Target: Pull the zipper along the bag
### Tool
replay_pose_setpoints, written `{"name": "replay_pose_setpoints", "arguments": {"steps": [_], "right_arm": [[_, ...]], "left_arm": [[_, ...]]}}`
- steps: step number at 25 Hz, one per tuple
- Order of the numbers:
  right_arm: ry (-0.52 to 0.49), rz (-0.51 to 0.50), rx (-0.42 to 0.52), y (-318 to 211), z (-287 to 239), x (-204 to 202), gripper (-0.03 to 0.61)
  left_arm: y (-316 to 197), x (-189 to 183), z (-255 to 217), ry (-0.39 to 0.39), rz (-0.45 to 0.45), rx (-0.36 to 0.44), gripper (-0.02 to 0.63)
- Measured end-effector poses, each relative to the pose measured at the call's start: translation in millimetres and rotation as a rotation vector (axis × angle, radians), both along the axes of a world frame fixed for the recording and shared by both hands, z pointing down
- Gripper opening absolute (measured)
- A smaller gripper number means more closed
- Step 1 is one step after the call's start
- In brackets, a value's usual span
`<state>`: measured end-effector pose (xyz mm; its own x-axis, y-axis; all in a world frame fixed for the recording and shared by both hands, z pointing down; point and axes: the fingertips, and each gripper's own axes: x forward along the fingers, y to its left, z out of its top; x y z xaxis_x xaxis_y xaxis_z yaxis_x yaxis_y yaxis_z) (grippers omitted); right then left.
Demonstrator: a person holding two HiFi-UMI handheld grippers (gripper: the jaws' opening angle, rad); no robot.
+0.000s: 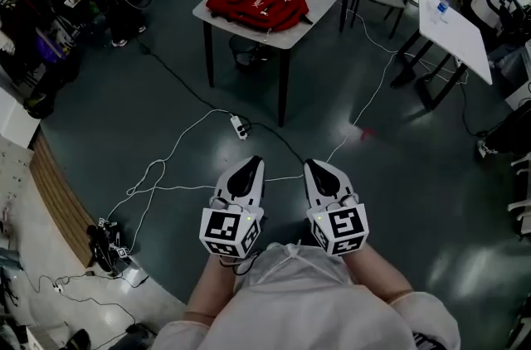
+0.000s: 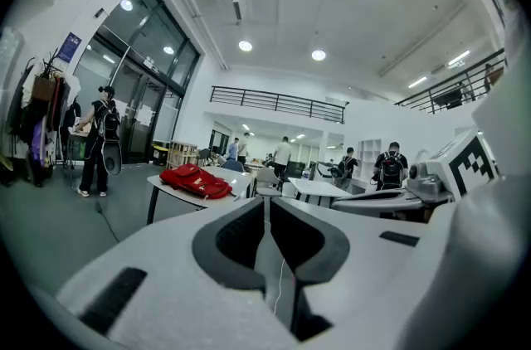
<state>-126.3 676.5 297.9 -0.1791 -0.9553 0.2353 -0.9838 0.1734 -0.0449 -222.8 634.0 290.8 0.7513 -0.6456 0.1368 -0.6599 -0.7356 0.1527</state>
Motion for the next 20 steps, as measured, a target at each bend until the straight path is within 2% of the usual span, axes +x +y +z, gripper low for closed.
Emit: {"name": "replay_pose_setpoints", "arguments": {"steps": [6,15,20], "right_arm": [[0.019,-0.044,-0.006,-45,2,58,0.026],[-0.015,-0.183,-0.008,-155,-2,160,0.026],[-0.036,-0.265,-0.024,-201,1,204,0.026]], "left_arm": [[-48,49,15,-0.01,-0.052,-0.056,0.037],[-139,148,6,-0.058,-0.171,-0.031,0.037],[-176,199,10,-0.095,-0.205,-0.035,0.037]]}}
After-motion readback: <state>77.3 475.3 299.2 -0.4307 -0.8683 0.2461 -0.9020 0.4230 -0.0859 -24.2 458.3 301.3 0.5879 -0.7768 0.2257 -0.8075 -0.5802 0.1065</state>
